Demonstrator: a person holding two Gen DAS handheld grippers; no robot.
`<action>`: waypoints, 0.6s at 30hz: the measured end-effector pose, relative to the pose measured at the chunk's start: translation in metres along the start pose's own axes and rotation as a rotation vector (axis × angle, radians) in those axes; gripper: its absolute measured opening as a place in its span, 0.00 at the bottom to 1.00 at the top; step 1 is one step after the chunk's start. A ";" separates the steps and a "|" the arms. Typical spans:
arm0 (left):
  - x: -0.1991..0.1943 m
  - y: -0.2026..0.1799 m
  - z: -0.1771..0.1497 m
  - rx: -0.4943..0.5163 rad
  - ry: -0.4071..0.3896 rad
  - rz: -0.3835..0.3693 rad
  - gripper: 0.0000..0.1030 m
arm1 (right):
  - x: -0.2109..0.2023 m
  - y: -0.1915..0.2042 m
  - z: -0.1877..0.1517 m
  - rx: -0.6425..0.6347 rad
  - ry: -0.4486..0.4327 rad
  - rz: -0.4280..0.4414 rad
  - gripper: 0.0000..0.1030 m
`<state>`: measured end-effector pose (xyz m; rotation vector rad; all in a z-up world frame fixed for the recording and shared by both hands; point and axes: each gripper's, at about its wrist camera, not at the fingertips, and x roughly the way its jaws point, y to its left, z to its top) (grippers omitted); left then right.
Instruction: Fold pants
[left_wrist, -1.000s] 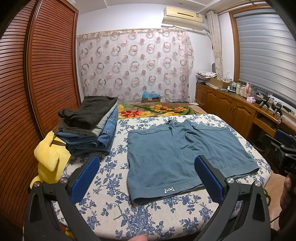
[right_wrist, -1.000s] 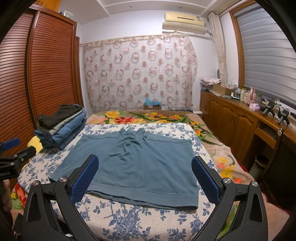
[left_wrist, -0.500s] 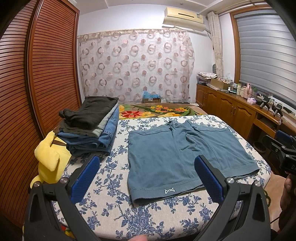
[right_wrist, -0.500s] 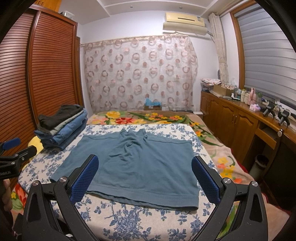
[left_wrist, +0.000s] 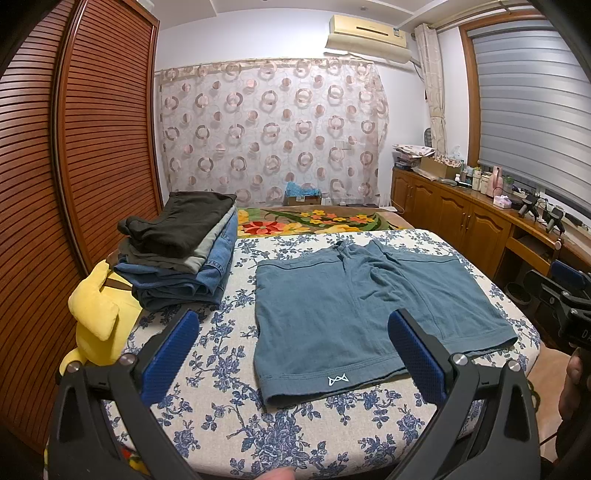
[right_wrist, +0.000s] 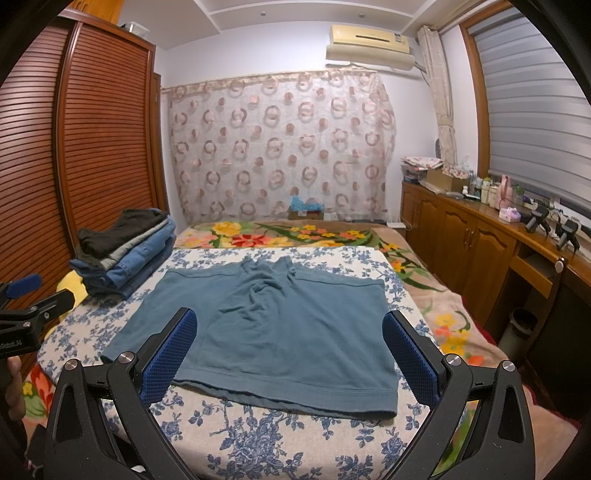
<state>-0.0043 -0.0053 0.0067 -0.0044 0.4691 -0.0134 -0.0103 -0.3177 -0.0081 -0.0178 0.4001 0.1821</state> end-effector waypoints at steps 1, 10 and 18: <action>0.000 0.000 0.000 0.000 0.000 0.000 1.00 | 0.000 0.000 0.000 0.000 0.000 -0.001 0.99; 0.004 -0.001 -0.002 0.000 0.016 -0.007 1.00 | -0.001 0.001 0.001 0.001 0.004 0.001 0.99; 0.025 -0.002 -0.012 0.005 0.079 -0.045 1.00 | 0.004 0.002 -0.001 -0.003 0.022 0.004 0.99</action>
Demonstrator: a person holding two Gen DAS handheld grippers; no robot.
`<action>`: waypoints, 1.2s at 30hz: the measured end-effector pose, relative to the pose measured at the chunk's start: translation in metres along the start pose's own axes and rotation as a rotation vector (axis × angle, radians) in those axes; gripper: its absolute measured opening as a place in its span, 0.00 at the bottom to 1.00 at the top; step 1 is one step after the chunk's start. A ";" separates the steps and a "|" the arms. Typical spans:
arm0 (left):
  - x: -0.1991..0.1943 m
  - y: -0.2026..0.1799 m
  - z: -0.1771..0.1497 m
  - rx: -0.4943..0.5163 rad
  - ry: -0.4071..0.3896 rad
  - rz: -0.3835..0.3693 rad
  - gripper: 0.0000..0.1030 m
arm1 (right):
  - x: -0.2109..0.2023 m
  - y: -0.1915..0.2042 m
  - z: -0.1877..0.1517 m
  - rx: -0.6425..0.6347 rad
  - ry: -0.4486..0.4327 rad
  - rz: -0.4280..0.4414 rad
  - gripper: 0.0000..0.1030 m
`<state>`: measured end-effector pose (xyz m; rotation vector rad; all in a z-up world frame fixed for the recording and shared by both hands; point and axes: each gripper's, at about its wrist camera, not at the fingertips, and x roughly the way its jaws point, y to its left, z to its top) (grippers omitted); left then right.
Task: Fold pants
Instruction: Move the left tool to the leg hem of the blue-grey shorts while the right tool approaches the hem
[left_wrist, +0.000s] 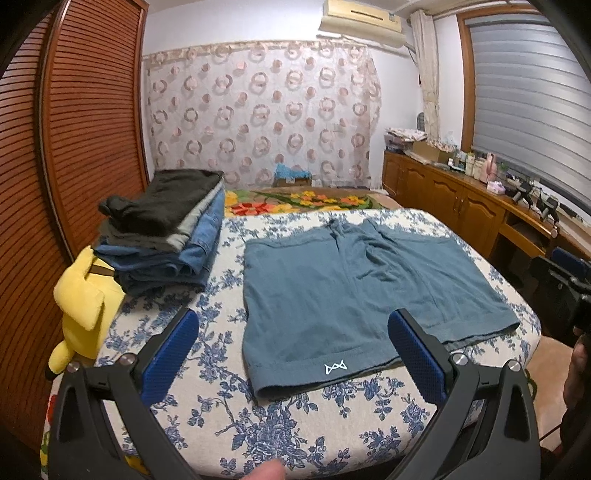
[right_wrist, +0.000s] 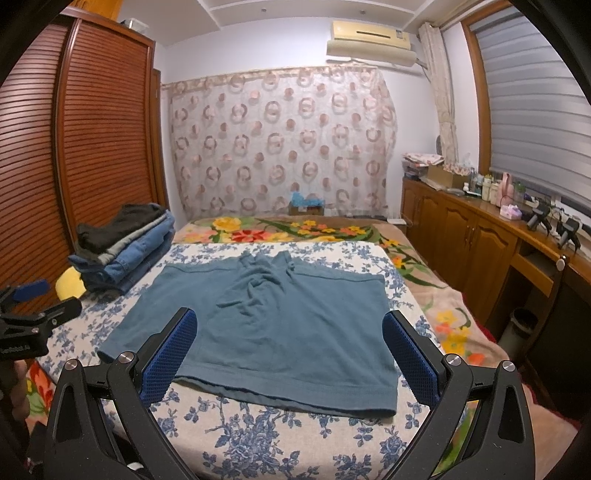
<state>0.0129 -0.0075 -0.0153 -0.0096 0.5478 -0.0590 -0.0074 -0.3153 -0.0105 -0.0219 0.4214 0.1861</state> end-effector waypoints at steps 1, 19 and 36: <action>0.004 0.000 -0.002 0.002 0.012 -0.006 1.00 | 0.002 0.010 0.002 -0.001 0.004 0.005 0.99; 0.048 0.021 -0.030 -0.004 0.148 -0.055 1.00 | 0.054 -0.018 -0.033 -0.039 0.202 0.082 0.99; 0.057 0.053 -0.049 -0.071 0.190 -0.088 0.76 | 0.098 -0.046 -0.070 -0.017 0.349 0.052 0.98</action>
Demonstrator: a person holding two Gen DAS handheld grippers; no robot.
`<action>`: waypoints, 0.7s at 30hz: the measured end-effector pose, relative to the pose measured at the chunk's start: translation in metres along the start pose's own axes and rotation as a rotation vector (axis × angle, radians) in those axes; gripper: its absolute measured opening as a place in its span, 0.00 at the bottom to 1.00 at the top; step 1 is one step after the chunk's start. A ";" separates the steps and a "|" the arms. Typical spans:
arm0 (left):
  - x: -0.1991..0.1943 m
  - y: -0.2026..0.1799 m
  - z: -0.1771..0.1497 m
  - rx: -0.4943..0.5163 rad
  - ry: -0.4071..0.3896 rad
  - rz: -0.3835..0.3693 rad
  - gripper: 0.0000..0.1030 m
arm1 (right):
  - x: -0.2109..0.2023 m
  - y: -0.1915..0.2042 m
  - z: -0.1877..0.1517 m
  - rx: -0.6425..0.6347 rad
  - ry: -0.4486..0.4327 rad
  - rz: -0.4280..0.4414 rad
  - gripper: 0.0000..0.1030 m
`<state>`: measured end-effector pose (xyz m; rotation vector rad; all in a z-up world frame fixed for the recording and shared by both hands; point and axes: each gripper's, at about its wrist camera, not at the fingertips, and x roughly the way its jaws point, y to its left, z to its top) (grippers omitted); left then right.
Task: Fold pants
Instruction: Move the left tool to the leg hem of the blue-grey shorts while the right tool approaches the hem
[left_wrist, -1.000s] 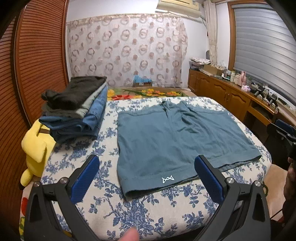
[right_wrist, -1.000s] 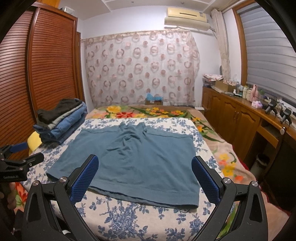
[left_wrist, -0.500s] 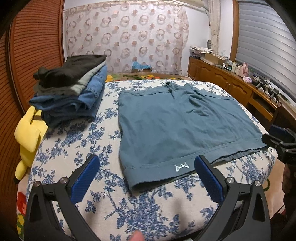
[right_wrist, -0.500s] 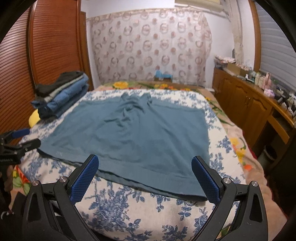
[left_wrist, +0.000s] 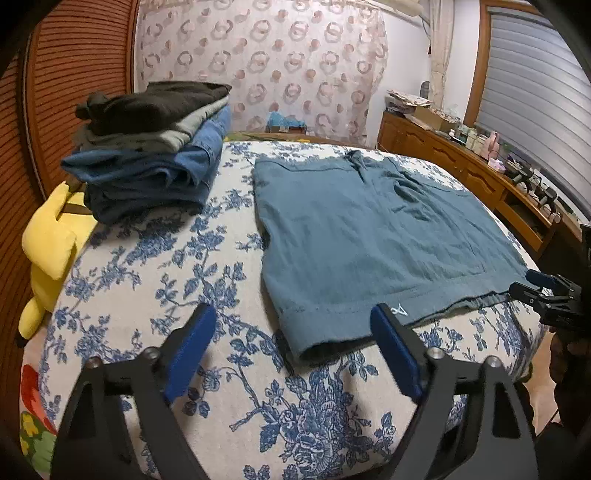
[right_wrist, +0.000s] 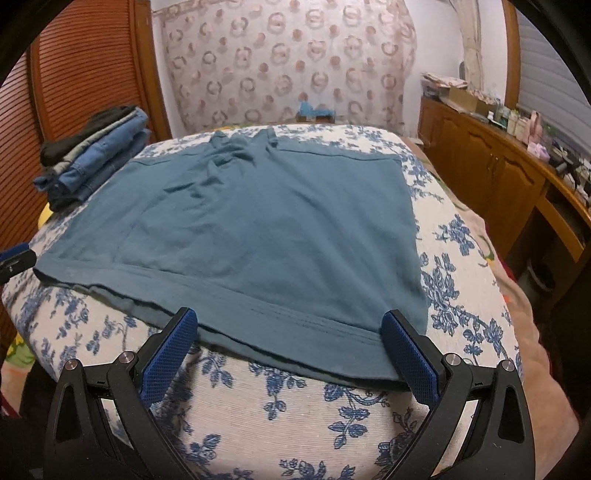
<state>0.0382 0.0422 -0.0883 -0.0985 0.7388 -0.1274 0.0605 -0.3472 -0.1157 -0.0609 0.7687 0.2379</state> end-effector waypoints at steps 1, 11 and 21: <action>0.001 0.000 -0.001 0.000 0.003 0.000 0.73 | 0.001 0.001 0.000 -0.005 0.001 -0.005 0.98; 0.010 -0.002 -0.013 -0.006 0.047 -0.059 0.39 | 0.007 0.003 -0.003 -0.053 0.008 -0.028 0.99; 0.010 0.001 -0.012 -0.024 0.037 -0.060 0.24 | 0.008 0.003 -0.003 -0.087 0.027 -0.011 0.99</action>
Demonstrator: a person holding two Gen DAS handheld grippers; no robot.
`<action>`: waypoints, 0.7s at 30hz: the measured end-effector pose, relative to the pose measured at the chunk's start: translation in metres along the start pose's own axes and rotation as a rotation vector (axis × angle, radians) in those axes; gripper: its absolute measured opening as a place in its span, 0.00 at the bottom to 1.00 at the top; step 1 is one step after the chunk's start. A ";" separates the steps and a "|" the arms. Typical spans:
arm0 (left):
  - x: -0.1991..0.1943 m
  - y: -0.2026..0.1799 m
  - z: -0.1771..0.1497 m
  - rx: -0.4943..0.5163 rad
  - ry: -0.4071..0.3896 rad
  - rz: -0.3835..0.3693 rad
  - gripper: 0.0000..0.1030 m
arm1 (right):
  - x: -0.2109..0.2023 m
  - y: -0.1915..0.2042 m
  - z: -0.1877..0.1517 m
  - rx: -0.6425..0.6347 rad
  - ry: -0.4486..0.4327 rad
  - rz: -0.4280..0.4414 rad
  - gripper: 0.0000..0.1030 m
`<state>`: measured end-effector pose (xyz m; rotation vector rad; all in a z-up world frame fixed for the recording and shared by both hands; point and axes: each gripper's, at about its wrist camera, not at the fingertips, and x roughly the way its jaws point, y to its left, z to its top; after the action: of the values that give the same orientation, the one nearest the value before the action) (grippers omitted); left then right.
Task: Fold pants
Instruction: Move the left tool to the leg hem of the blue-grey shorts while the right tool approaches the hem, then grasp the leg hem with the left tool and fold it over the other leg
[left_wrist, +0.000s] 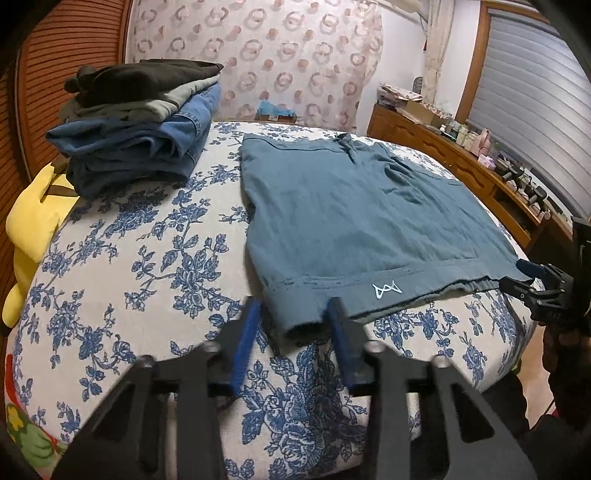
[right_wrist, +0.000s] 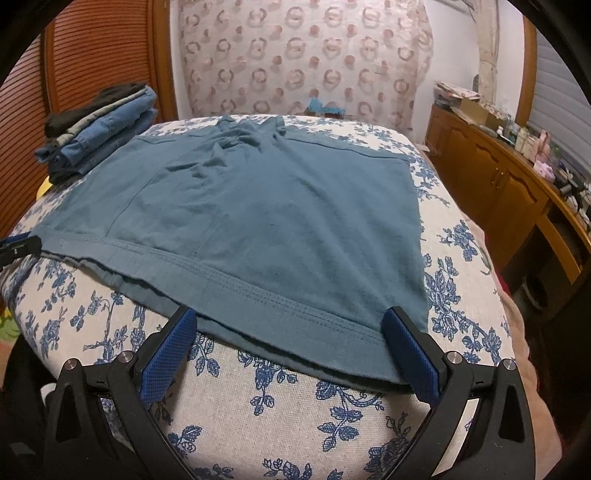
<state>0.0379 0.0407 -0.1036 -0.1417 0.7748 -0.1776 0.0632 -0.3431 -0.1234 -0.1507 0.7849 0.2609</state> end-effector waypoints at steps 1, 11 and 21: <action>0.000 0.002 0.000 -0.007 0.000 -0.003 0.22 | 0.000 0.000 0.000 0.000 0.003 0.000 0.99; -0.017 -0.021 0.020 0.067 -0.067 -0.033 0.04 | -0.020 -0.002 0.007 0.028 -0.081 0.016 0.92; -0.018 -0.064 0.058 0.149 -0.107 -0.135 0.02 | -0.025 -0.002 0.010 0.026 -0.098 0.020 0.74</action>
<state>0.0590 -0.0143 -0.0381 -0.0618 0.6431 -0.3520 0.0538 -0.3472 -0.0989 -0.1048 0.6925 0.2753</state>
